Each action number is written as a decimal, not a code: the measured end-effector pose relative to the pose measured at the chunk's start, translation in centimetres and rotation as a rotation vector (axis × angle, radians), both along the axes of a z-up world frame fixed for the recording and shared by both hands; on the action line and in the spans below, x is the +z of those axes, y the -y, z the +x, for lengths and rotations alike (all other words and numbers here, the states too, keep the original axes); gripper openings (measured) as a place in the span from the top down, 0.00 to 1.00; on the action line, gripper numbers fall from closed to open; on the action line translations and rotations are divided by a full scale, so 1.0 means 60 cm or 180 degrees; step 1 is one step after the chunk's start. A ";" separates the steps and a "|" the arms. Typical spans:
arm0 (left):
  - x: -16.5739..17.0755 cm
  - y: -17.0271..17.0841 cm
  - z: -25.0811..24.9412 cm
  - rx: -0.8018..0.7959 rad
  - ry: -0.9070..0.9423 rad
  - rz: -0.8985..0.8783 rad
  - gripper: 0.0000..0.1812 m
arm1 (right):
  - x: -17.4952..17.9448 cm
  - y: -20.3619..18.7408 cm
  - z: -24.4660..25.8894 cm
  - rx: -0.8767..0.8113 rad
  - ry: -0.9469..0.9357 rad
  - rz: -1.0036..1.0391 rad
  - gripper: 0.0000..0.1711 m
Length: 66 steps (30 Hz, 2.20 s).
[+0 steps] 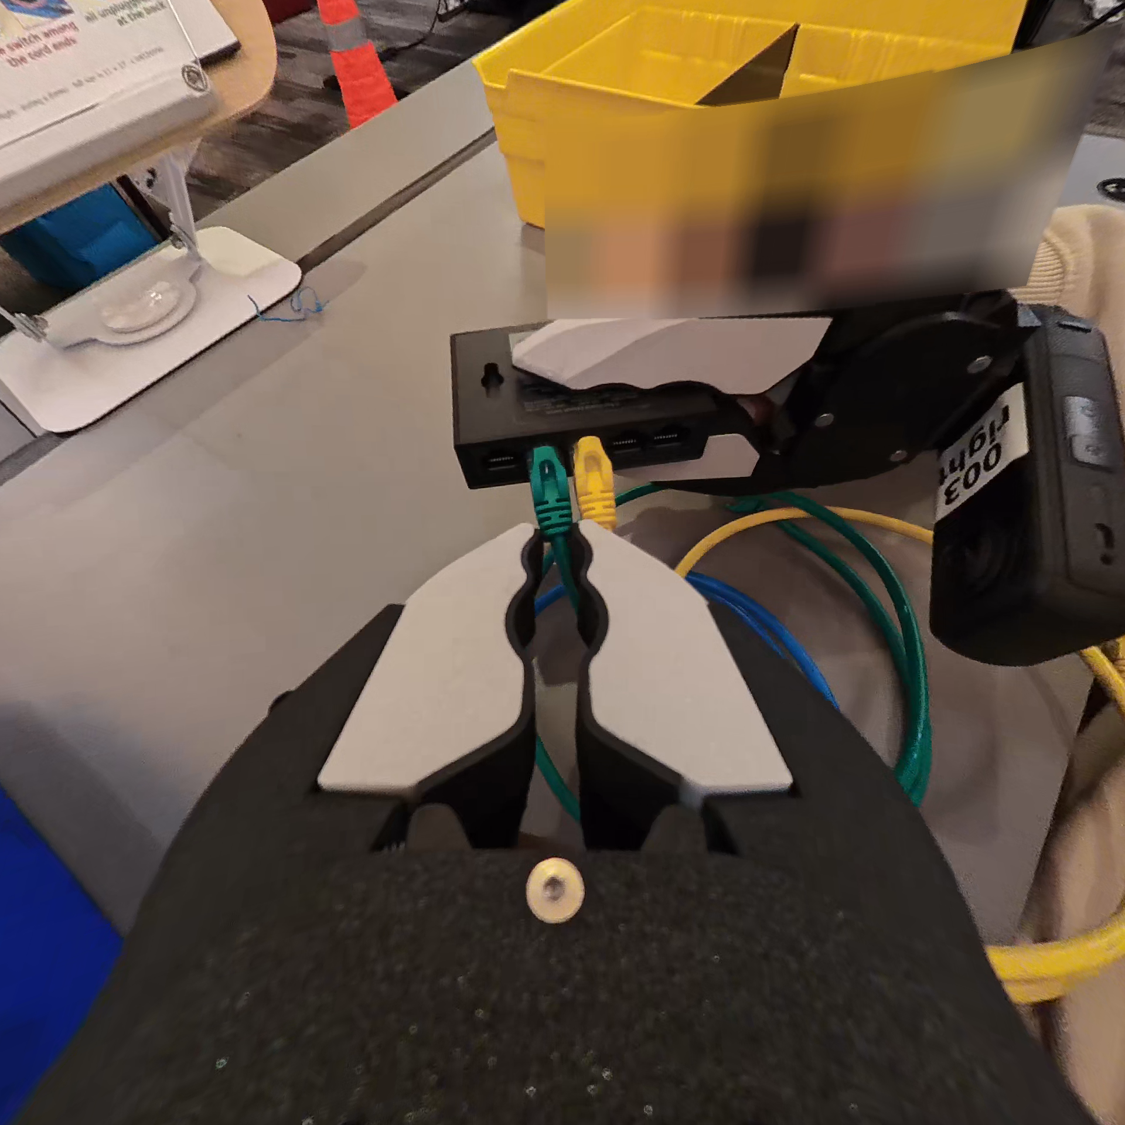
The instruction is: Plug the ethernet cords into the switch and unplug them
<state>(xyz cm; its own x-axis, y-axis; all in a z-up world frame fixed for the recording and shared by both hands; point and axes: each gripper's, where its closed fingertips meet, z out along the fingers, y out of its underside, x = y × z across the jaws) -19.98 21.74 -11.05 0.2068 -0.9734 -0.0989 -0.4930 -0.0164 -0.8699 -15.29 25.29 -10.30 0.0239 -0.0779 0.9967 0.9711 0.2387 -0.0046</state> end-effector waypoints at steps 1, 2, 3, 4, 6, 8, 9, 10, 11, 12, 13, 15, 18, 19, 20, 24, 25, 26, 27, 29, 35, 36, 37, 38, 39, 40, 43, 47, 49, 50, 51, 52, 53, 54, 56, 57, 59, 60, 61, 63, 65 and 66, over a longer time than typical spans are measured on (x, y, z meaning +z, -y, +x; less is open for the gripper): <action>-0.002 -0.001 -0.001 0.0005 -0.0040 -0.0020 0.96 | -0.002 -0.001 0.000 -0.0008 -0.0002 -0.0030 0.83; -0.001 -0.001 -0.002 0.0004 -0.0066 -0.0058 0.96 | -0.004 -0.002 0.002 -0.0018 -0.0023 -0.0063 0.82; 0.004 -0.002 -0.003 0.0009 -0.0053 -0.0087 0.98 | -0.005 -0.005 0.004 -0.0040 -0.0100 -0.0112 0.82; 0.008 -0.002 -0.006 0.0003 -0.0054 -0.0081 1.00 | -0.007 -0.009 0.009 -0.0106 -0.0195 -0.0219 0.82; 0.011 -0.002 -0.014 -0.0012 -0.0106 -0.0054 1.00 | -0.010 -0.031 0.054 -0.0541 -0.0339 -0.0368 0.82; 0.014 -0.005 -0.021 0.0042 -0.0101 -0.0004 1.00 | 0.007 -0.030 0.076 -0.0501 -0.0358 -0.0233 0.82; 0.014 -0.009 -0.025 0.0055 -0.0126 0.0033 1.00 | 0.014 -0.027 0.081 -0.0537 -0.0325 -0.0153 0.82; 0.017 -0.016 -0.027 0.0101 -0.0103 0.0065 1.00 | 0.017 -0.023 0.077 -0.0504 -0.0342 -0.0131 0.82; 0.021 -0.022 -0.026 0.0133 -0.0020 0.0030 1.00 | 0.019 -0.018 0.069 -0.0424 -0.0349 -0.0127 0.82; 0.023 -0.021 -0.023 0.0103 0.0055 -0.0078 1.00 | 0.020 -0.014 0.059 -0.0350 -0.0273 -0.0084 0.83; 0.023 -0.020 -0.020 0.0060 0.0100 -0.0188 1.00 | 0.024 -0.009 0.051 -0.0302 -0.0206 0.0012 0.83; 0.025 -0.017 -0.014 -0.0021 0.0174 -0.0317 0.98 | 0.021 -0.005 0.035 -0.0192 -0.0213 -0.0007 0.83; 0.027 -0.016 -0.011 -0.0009 0.0253 -0.0410 0.92 | 0.013 -0.006 0.027 -0.0167 -0.0164 -0.0035 0.83; 0.027 -0.017 -0.010 0.0012 0.0266 -0.0414 0.92 | 0.011 -0.006 0.025 -0.0157 -0.0162 -0.0050 0.82; 0.027 -0.017 -0.010 0.0011 0.0268 -0.0412 0.91 | 0.009 -0.005 0.022 -0.0145 -0.0149 -0.0060 0.82; 0.018 -0.001 -0.003 -0.0135 0.0170 -0.0461 0.91 | 0.005 -0.004 0.013 -0.0108 -0.0133 -0.0080 0.82; 0.013 0.002 -0.003 -0.0165 0.0115 -0.0469 0.90 | 0.004 -0.003 0.012 -0.0096 -0.0125 -0.0072 0.82; 0.010 0.004 -0.002 -0.0177 0.0089 -0.0462 0.91 | 0.004 -0.003 0.011 -0.0083 -0.0111 -0.0069 0.82; 0.008 0.004 -0.003 -0.0178 0.0070 -0.0446 0.91 | 0.002 -0.003 0.011 -0.0090 -0.0096 -0.0075 0.82; 0.006 0.003 -0.004 -0.0182 0.0007 -0.0425 0.90 | 0.001 -0.002 0.009 -0.0076 -0.0071 -0.0072 0.82; -0.003 -0.003 -0.012 -0.0157 -0.0205 -0.0260 0.89 | -0.001 0.001 0.000 -0.0025 -0.0066 -0.0078 0.82; -0.004 0.000 -0.012 -0.0180 -0.0218 -0.0269 0.91 | -0.001 0.002 0.000 -0.0025 -0.0052 -0.0057 0.82; -0.006 0.003 -0.011 -0.0209 -0.0231 -0.0284 0.93 | 0.000 0.003 -0.001 -0.0017 -0.0045 -0.0042 0.82; -0.007 0.006 -0.011 -0.0228 -0.0237 -0.0295 0.93 | -0.001 0.003 -0.002 -0.0007 -0.0050 -0.0055 0.82; -0.007 0.007 -0.010 -0.0235 -0.0226 -0.0309 0.95 | -0.001 0.003 -0.002 -0.0008 -0.0055 -0.0049 0.82; -0.007 0.010 -0.009 -0.0252 -0.0201 -0.0345 0.96 | 0.000 0.003 -0.002 -0.0016 -0.0064 -0.0040 0.82; -0.012 0.011 -0.008 -0.0271 -0.0178 -0.0421 0.96 | 0.000 0.006 -0.007 0.0008 -0.0053 -0.0030 0.83; -0.018 0.005 -0.008 -0.0208 -0.0167 -0.0404 0.96 | -0.004 0.006 -0.011 -0.0013 -0.0039 -0.0046 0.83; -0.018 -0.001 -0.008 -0.0118 -0.0190 -0.0278 0.97 | -0.005 0.003 -0.010 -0.0034 -0.0038 -0.0062 0.82; -0.018 -0.003 -0.007 -0.0085 -0.0226 -0.0181 0.97 | -0.009 -0.001 -0.006 -0.0064 -0.0108 -0.0152 0.82; -0.017 -0.005 -0.008 -0.0068 -0.0266 -0.0111 0.97 | -0.014 -0.006 -0.003 -0.0099 -0.0213 -0.0302 0.82; -0.016 -0.005 -0.008 -0.0073 -0.0286 -0.0088 0.97 | -0.013 -0.007 -0.002 -0.0109 -0.0223 -0.0300 0.82; -0.015 -0.004 -0.009 -0.0094 -0.0308 -0.0094 0.97 | -0.010 -0.006 -0.003 -0.0113 -0.0178 -0.0252 0.82; -0.016 -0.003 -0.011 -0.0110 -0.0344 -0.0094 0.97 | -0.011 -0.006 -0.004 -0.0106 -0.0165 -0.0266 0.82; -0.021 -0.001 -0.016 -0.0106 -0.0449 -0.0058 0.97 | -0.016 -0.006 -0.007 -0.0081 -0.0158 -0.0291 0.82; -0.023 -0.001 -0.019 -0.0096 -0.0497 -0.0031 0.97 | -0.017 -0.006 -0.009 -0.0091 -0.0120 -0.0265 0.82; -0.025 -0.002 -0.024 -0.0065 -0.0566 -0.0053 0.97 | -0.023 -0.008 -0.014 -0.0103 -0.0141 -0.0339 0.82; -0.026 -0.003 -0.028 -0.0042 -0.0591 -0.0102 0.97 | -0.027 -0.011 -0.013 -0.0140 -0.0169 -0.0383 0.82; -0.021 0.000 -0.033 -0.0067 -0.0565 -0.0156 0.98 | -0.036 -0.026 0.017 -0.0514 -0.0087 -0.0447 0.82; 0.002 -0.003 -0.043 0.0019 -0.0459 -0.0092 0.98 | -0.072 -0.054 0.086 -0.0895 -0.0218 -0.0816 0.82; 0.005 -0.018 -0.053 0.0117 -0.0622 0.0202 0.98 | -0.040 -0.038 0.061 -0.0602 -0.0271 -0.0491 0.82; -0.002 -0.023 -0.055 0.0121 -0.0685 0.0169 0.98 | -0.037 -0.033 0.045 -0.0554 -0.0333 -0.0519 0.82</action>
<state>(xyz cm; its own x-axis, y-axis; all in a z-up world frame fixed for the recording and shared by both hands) -23.27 23.11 -11.18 0.2117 -0.9576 -0.1956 -0.6673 0.0046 -0.7448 -12.60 27.25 -12.50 0.1279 0.0717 0.9892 0.9897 0.0558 -0.1320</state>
